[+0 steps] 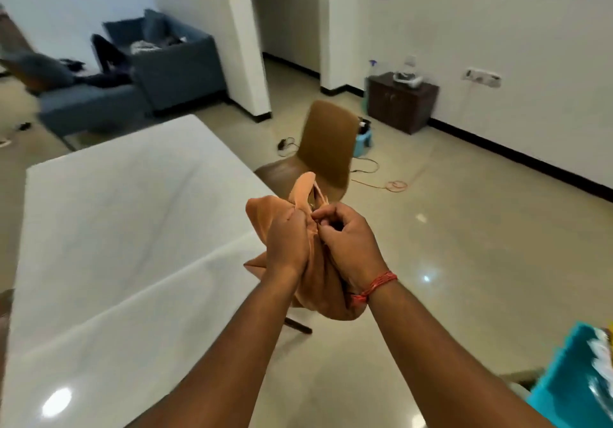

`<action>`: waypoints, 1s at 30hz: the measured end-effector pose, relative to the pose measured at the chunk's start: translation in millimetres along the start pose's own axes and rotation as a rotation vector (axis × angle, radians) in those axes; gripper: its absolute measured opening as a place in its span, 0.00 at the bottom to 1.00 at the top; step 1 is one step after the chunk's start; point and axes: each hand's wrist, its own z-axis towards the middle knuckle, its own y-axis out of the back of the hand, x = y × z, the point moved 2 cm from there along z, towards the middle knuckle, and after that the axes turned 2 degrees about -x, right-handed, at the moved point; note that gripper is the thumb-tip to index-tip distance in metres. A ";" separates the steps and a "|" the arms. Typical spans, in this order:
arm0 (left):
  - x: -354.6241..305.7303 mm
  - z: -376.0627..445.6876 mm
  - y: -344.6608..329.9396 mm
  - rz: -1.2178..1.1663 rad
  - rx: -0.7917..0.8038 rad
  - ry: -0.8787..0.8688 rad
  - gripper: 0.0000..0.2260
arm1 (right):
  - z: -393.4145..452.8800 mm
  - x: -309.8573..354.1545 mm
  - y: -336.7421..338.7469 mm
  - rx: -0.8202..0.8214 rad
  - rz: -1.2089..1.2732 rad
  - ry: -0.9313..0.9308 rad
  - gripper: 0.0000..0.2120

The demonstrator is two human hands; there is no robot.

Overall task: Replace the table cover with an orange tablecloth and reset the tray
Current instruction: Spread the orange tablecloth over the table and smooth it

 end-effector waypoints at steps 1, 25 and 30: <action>3.5 11.2 21.8 -0.009 -0.030 0.003 0.13 | 3.0 6.7 -23.8 0.040 0.004 0.014 0.11; 93.3 209.5 377.9 -0.102 -0.256 0.266 0.14 | 60.9 44.8 -437.2 0.469 -0.023 -0.027 0.12; 104.7 230.8 366.1 0.005 -0.297 0.279 0.15 | 92.6 27.6 -438.9 0.513 -0.055 -0.032 0.12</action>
